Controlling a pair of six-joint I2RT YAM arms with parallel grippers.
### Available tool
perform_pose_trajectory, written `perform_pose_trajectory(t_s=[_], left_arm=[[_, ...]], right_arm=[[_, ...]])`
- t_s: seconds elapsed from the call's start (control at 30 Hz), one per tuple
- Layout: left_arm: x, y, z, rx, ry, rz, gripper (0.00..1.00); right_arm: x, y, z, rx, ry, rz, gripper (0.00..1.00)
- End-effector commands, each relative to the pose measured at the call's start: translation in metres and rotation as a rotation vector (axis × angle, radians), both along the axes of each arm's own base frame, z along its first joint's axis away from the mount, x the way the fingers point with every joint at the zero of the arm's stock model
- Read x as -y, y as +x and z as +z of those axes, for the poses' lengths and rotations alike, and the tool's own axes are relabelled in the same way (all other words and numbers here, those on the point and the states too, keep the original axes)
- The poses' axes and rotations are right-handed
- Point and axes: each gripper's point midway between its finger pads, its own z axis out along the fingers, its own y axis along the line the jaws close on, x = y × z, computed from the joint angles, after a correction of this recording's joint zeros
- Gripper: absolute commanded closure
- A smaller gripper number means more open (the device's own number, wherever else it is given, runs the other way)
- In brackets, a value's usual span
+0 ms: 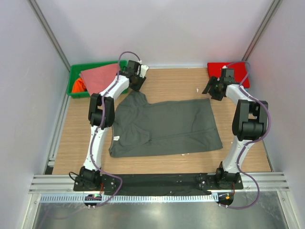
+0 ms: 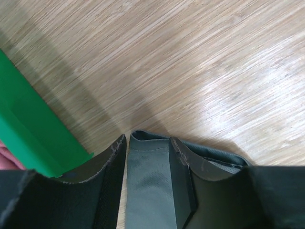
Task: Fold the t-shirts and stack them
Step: Fold the tshirt
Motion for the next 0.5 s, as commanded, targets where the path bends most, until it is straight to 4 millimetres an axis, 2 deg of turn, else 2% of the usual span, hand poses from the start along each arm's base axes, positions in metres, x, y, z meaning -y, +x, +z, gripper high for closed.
perform_pose_trajectory(t_s=[0.0,0.23,0.33,0.37,0.4,0.47], left_arm=[[-0.006,-0.001,-0.005,-0.032,0.036,-0.006,0.57],[-0.004,0.000,-0.010,-0.053,0.057,-0.025,0.67],[-0.009,-0.002,-0.013,-0.061,0.092,-0.022,0.71],[-0.010,-0.004,-0.016,-0.070,0.102,-0.025,0.74],[-0.011,-0.008,-0.021,-0.081,0.117,-0.035,0.83],[-0.017,-0.009,-0.025,-0.079,0.141,-0.026,0.90]], right_arm=[[0.004,0.014,0.019,0.072,-0.007,-0.006,0.33],[0.002,0.013,0.007,0.052,0.003,-0.006,0.33],[0.005,0.014,0.004,0.043,-0.014,-0.004,0.33],[0.006,0.014,0.003,0.041,-0.019,-0.001,0.33],[0.006,0.015,0.001,0.038,-0.022,0.001,0.33],[0.007,0.017,-0.001,0.032,-0.026,0.002,0.32]])
